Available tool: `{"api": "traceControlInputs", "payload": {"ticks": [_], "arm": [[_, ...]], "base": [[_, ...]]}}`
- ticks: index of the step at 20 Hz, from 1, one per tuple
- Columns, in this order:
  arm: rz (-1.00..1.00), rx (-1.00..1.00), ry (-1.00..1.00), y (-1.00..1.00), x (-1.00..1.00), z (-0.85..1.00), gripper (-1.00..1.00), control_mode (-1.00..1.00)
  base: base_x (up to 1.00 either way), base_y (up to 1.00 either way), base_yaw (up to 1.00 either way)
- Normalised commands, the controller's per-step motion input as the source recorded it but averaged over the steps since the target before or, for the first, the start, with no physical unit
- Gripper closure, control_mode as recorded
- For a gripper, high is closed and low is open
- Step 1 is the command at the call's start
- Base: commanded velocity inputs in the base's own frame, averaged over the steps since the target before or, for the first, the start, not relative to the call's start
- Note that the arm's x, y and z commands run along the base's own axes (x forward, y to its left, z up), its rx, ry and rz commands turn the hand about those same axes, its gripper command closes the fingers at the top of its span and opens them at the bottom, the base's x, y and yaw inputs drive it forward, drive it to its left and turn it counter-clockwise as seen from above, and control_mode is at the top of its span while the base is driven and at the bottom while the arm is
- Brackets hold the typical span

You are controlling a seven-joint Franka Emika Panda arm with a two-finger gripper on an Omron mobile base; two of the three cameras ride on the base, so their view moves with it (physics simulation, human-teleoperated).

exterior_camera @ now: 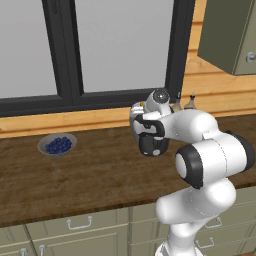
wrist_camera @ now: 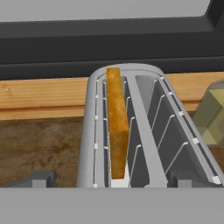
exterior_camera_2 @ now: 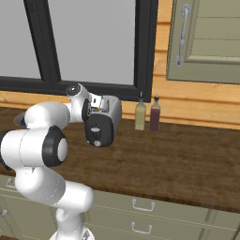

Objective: Start the toaster. Once the lever pops up, take the bread to the plate on the dining counter.

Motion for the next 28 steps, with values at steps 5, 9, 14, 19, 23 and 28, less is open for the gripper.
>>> {"api": "traceControlInputs", "payload": {"ticks": [5, 9, 14, 19, 23, 28], "arm": [[0.0, 0.0, 0.0, 0.0, 0.0, 0.0, -1.0, -1.0], [0.0, 0.0, 0.0, 0.0, 0.0, 0.0, -1.0, -1.0], [0.0, 0.0, 0.0, 0.0, 0.0, 0.0, -1.0, -1.0], [0.0, 0.0, 0.0, 0.0, 0.0, 0.0, -1.0, -1.0], [0.0, 0.0, 0.0, 0.0, 0.0, 0.0, -1.0, -1.0], [0.0, 0.0, 0.0, 0.0, 0.0, 0.0, -1.0, -1.0]], "base": [[0.0, 0.0, 0.0], [0.0, 0.0, 0.0], [0.0, 0.0, 0.0], [0.0, 0.0, 0.0], [0.0, 0.0, 0.0], [0.0, 0.0, 0.0]]}}
